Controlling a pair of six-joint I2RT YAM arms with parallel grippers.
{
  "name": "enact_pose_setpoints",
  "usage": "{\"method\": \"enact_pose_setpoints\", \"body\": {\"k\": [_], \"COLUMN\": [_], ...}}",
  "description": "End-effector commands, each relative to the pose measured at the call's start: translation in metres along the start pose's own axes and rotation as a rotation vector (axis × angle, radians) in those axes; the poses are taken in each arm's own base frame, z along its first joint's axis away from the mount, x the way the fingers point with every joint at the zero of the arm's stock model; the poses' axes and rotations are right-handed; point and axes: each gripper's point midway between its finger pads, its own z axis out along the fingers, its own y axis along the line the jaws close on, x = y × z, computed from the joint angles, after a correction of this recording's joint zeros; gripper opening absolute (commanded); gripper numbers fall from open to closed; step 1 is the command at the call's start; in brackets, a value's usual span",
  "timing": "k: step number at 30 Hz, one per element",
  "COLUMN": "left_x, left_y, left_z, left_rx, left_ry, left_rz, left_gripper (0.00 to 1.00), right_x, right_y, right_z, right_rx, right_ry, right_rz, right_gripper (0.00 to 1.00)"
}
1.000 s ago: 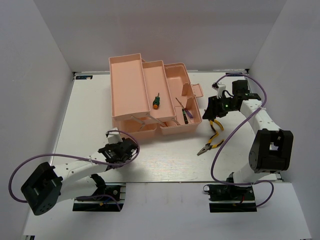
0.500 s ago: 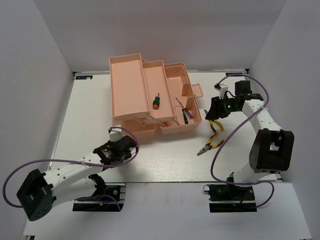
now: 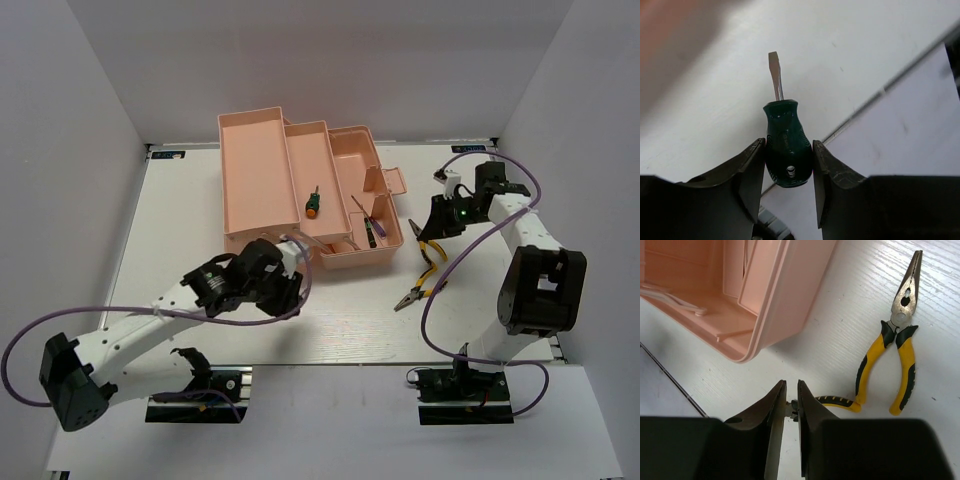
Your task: Sort the tools into containers
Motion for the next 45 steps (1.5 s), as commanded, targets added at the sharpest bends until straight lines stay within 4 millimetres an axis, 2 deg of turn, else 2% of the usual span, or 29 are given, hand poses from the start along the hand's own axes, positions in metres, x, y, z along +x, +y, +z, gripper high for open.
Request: {"method": "enact_pose_setpoints", "body": {"k": [1, 2, 3, 5, 6, 8, 9, 10, 11, 12, 13, 14, 15, 18, 20, 21, 23, 27, 28, 30, 31, 34, 35, 38, 40, 42, 43, 44, 45], "left_x": [-0.02, -0.029, -0.051, -0.077, -0.102, -0.129, -0.156, -0.168, -0.181, -0.206, -0.21, -0.213, -0.229, -0.241, -0.252, -0.251, -0.261, -0.259, -0.26, -0.262, -0.262, -0.265, -0.274, -0.286, -0.289, -0.298, -0.302, -0.301, -0.299], "left_y": [-0.052, -0.057, -0.064, -0.071, -0.073, -0.074, -0.071, -0.068, -0.06, -0.045, -0.036, -0.021, -0.009, 0.015, 0.028, 0.031, 0.044, 0.053, 0.057, 0.054, 0.052, 0.05, 0.045, 0.041, 0.038, 0.025, 0.019, 0.008, -0.005], "left_z": [-0.023, -0.02, -0.028, -0.029, -0.028, -0.027, -0.025, -0.024, -0.02, -0.025, -0.019, 0.001, -0.003, 0.019, 0.025, 0.037, 0.038, 0.044, 0.043, 0.045, 0.045, 0.047, 0.041, 0.03, 0.026, 0.011, 0.008, 0.008, 0.012], "left_rx": [0.288, 0.304, 0.314, 0.311, 0.28, 0.258, 0.202, 0.168, 0.119, 0.001, -0.053, -0.131, -0.222, -0.332, -0.391, -0.408, -0.452, -0.476, -0.483, -0.461, -0.453, -0.442, -0.429, -0.422, -0.413, -0.393, -0.369, -0.307, -0.249], "left_ry": [-0.013, -0.018, -0.069, -0.121, -0.179, -0.249, -0.327, -0.355, -0.374, -0.436, -0.419, -0.382, -0.412, -0.391, -0.399, -0.376, -0.385, -0.37, -0.371, -0.378, -0.376, -0.378, -0.401, -0.431, -0.437, -0.476, -0.482, -0.479, -0.469], "left_rz": [0.238, 0.269, 0.313, 0.332, 0.337, 0.326, 0.295, 0.275, 0.252, 0.215, 0.192, 0.161, 0.143, 0.109, 0.113, 0.115, 0.108, 0.101, 0.095, 0.097, 0.098, 0.099, 0.106, 0.102, 0.111, 0.138, 0.155, 0.178, 0.195], "left_gripper": [0.0, 0.0, 0.0, 0.0, 0.0, 0.0, 0.0, 0.0, 0.0, 0.0, 0.0, 0.0, 0.0, 0.0, 0.0, 0.0, 0.0, 0.0, 0.06, 0.28, 0.5, 0.64, 0.68, 0.73, 0.74, 0.74, 0.74, 0.74, 0.69], "right_x": [-0.019, -0.019, -0.019, -0.019, -0.019, -0.019, -0.014, -0.016, -0.015, -0.013, -0.012, -0.012, -0.011, -0.008, -0.014, -0.012, -0.017, -0.022, -0.022, -0.02, -0.019, -0.014, -0.013, -0.005, 0.004, 0.004, 0.018, 0.016, 0.018], "right_y": [0.001, 0.001, 0.0, -0.001, -0.003, -0.006, -0.011, -0.014, -0.02, -0.024, -0.029, -0.036, -0.039, -0.062, -0.076, -0.082, -0.097, -0.108, -0.109, -0.113, -0.115, -0.125, -0.126, -0.127, -0.119, -0.115, -0.112, -0.109, -0.11], "right_z": [-0.009, -0.01, -0.011, -0.012, -0.013, -0.013, -0.012, -0.012, -0.012, -0.012, -0.01, -0.01, -0.009, 0.0, 0.004, 0.01, 0.016, 0.023, 0.025, 0.031, 0.033, 0.039, 0.039, 0.044, 0.042, 0.038, 0.04, 0.034, 0.034], "right_rx": [-0.009, -0.008, -0.008, 0.001, 0.012, 0.026, 0.051, 0.067, 0.099, 0.116, 0.141, 0.174, 0.186, 0.252, 0.295, 0.298, 0.326, 0.338, 0.338, 0.339, 0.34, 0.371, 0.372, 0.376, 0.347, 0.342, 0.328, 0.331, 0.334], "right_ry": [-0.047, -0.046, -0.049, -0.051, -0.047, -0.049, -0.035, -0.043, -0.04, -0.036, -0.03, -0.026, -0.023, 0.003, 0.015, 0.036, 0.057, 0.071, 0.075, 0.095, 0.106, 0.15, 0.156, 0.191, 0.213, 0.201, 0.222, 0.213, 0.21], "right_rz": [-0.033, -0.033, -0.034, -0.038, -0.037, -0.037, -0.031, -0.029, -0.031, -0.022, -0.02, -0.023, -0.027, -0.026, -0.022, -0.007, 0.001, -0.023, -0.032, -0.049, -0.055, -0.065, -0.067, -0.086, -0.085, -0.112, -0.107, -0.145, -0.159], "right_gripper": [0.21, 0.21, 0.21, 0.22, 0.25, 0.4, 0.51, 0.54, 0.56, 0.57, 0.57, 0.57, 0.57, 0.57, 0.57, 0.57, 0.57, 0.57, 0.57, 0.57, 0.57, 0.57, 0.57, 0.57, 0.56, 0.56, 0.56, 0.56, 0.56]}}
